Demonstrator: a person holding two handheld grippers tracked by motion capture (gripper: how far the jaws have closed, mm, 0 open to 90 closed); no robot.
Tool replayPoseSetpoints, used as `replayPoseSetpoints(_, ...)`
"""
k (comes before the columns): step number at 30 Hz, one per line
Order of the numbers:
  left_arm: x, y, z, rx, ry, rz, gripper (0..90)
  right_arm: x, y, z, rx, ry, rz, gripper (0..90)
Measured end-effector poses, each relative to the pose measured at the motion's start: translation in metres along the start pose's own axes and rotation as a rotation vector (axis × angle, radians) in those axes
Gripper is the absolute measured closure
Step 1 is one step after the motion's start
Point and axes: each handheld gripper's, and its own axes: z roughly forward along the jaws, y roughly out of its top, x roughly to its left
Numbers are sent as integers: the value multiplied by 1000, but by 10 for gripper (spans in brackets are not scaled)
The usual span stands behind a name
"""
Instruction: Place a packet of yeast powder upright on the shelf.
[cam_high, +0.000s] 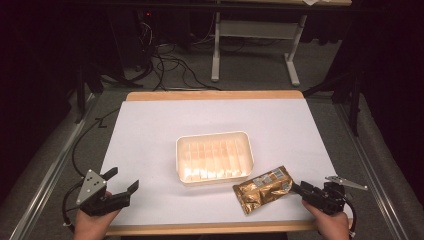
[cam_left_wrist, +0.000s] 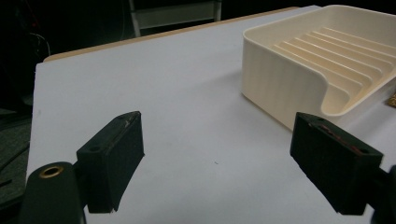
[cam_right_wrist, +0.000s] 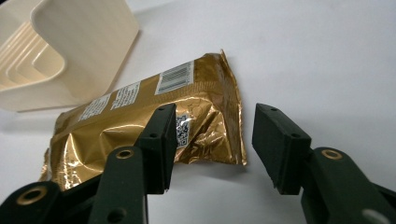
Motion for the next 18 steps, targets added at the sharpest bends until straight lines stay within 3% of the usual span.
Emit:
replayPoseSetpoints(8, -3, 1, 6, 13, -22, 14, 179, -2, -4, 8, 24, 51, 90, 423)
replayPoseSetpoints(10, -3, 1, 6, 13, -22, 11, 179, -6, -5, 9, 13, 93, 150, 418)
replayPoseSetpoints(11, -3, 1, 6, 14, -22, 11, 179, -6, -5, 9, 13, 93, 150, 418)
replayPoseSetpoints(13, -2, 0, 6, 14, -21, 11, 179, -10, -5, 11, 3, 136, 202, 436)
replayPoseSetpoints(18, -3, 0, 6, 21, -21, 16, 179, -9, -6, 14, 11, 148, 206, 506)
